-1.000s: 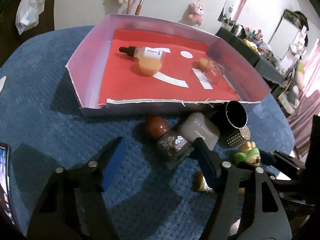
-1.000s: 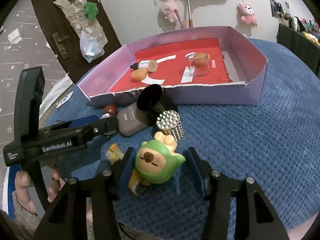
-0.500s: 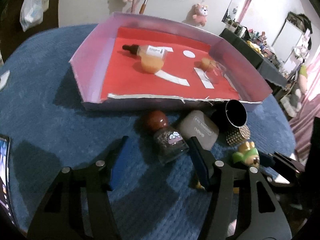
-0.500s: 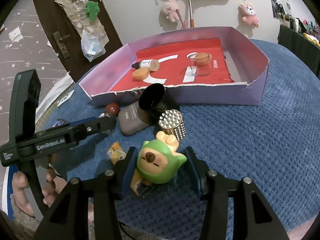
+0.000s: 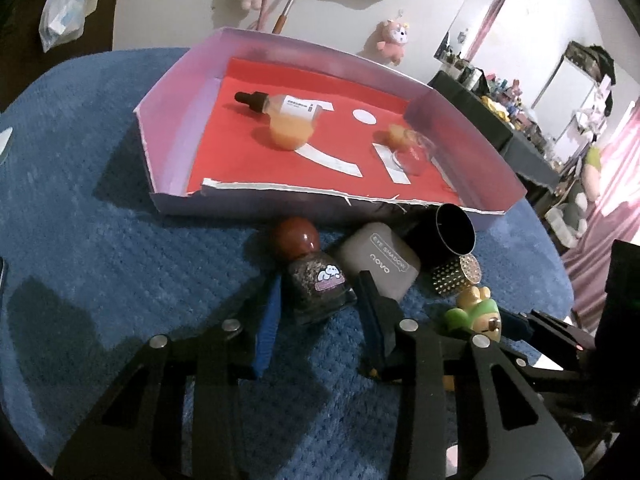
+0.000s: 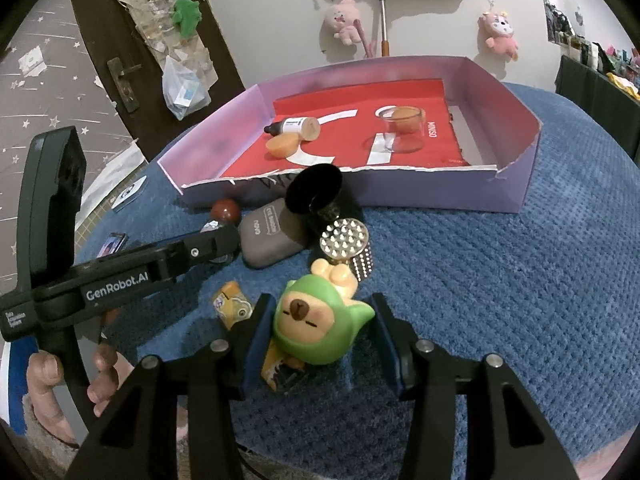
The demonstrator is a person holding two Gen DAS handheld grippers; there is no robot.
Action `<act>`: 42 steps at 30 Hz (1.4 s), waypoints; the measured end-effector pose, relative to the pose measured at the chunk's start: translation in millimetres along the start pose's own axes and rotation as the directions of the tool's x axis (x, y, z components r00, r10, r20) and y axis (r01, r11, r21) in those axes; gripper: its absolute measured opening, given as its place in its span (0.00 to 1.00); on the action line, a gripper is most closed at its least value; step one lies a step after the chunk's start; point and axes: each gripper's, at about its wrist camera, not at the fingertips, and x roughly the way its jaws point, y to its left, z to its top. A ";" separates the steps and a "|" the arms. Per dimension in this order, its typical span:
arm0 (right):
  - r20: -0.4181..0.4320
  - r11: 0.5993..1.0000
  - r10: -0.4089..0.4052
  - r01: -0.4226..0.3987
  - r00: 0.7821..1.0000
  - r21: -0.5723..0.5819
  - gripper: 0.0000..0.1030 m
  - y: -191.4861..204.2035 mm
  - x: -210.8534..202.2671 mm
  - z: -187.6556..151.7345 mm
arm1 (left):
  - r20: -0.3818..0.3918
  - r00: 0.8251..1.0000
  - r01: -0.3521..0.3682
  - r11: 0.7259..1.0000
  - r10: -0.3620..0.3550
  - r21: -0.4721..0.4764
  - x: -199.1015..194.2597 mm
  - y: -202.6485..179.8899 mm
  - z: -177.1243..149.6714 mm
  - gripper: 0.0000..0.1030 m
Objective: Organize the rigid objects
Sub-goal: 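Grasp the nail polish bottle with left tool while right tool grasps the green frog figure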
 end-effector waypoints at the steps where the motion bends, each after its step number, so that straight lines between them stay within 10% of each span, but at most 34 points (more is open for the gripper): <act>1: 0.000 1.000 0.004 -0.004 1.000 0.000 0.49 0.5 -0.4 -0.3 | 0.003 1.000 -0.003 1.000 0.003 -0.001 -1.5 0.7 -0.7 0.34; 42: 0.047 0.999 0.051 -0.051 0.998 -0.003 0.49 4.3 -11.7 14.7 | -0.049 0.998 0.025 0.999 -0.026 -0.033 -5.8 6.5 -4.5 0.33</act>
